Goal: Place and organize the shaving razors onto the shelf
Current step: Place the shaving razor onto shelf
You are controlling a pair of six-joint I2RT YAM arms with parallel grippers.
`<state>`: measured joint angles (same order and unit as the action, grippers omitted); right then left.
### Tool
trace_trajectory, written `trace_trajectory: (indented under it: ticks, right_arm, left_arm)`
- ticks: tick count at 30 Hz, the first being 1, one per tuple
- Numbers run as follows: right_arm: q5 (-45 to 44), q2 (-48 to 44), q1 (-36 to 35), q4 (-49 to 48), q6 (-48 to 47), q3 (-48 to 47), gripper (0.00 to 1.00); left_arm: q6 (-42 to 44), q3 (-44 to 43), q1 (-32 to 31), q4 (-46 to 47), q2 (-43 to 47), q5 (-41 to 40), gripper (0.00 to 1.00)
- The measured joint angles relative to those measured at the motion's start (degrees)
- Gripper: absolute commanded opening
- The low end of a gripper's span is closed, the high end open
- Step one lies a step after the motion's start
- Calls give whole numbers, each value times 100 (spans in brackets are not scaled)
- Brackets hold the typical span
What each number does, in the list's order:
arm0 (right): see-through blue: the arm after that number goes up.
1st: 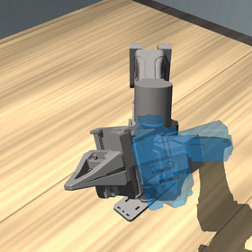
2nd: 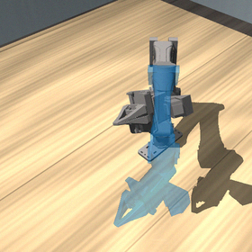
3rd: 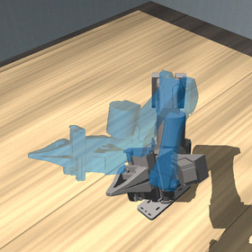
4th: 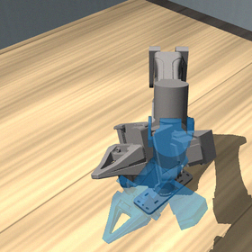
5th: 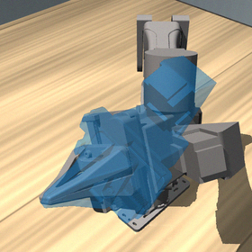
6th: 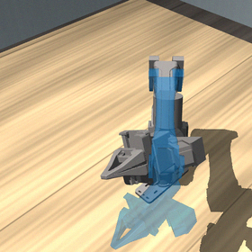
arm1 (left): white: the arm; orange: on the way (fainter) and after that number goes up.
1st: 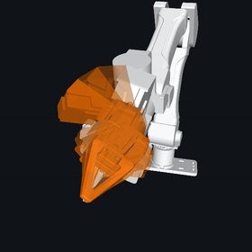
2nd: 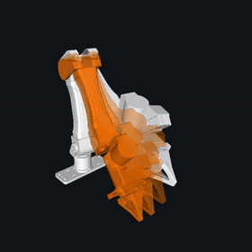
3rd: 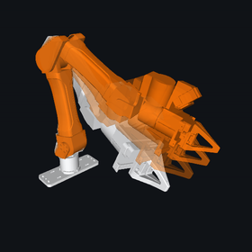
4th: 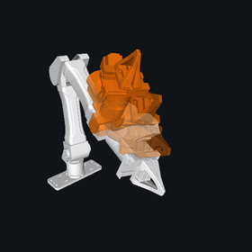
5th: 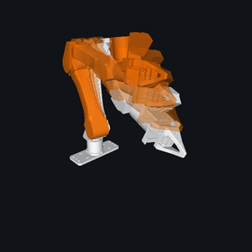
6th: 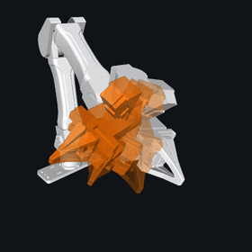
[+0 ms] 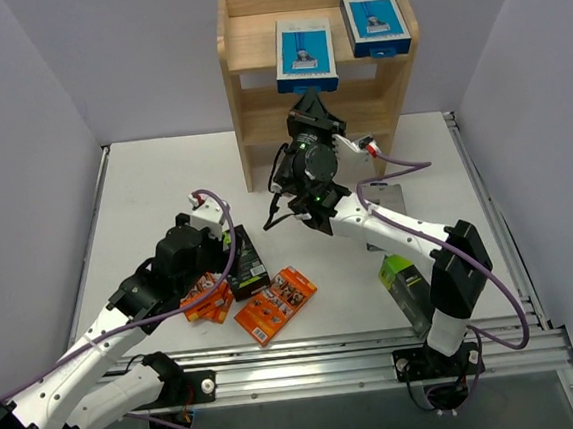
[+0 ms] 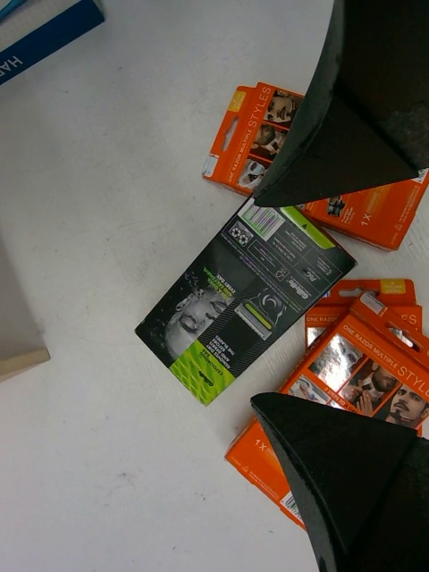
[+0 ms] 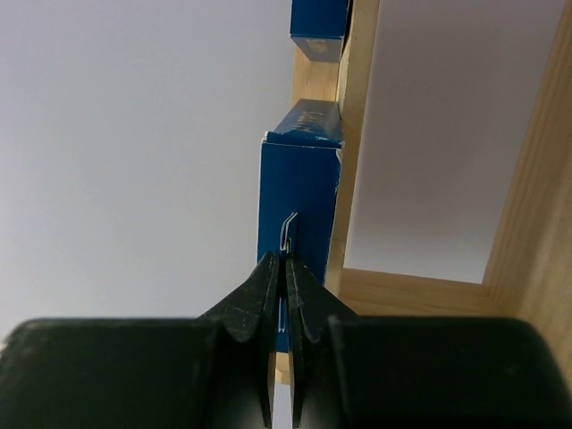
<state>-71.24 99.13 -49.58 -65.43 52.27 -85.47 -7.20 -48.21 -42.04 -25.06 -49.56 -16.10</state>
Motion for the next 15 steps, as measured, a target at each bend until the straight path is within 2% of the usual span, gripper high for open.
trace_trajectory:
  ticks: [9, 15]
  right_arm:
    - [-278, 114, 11, -686, -828, -125, 0]
    - [-247, 109, 170, -297, -498, -195, 0]
  left_arm:
    - [0, 66, -31, -2, -20, -4, 94]
    - [0, 66, -31, -2, -20, -7, 94]
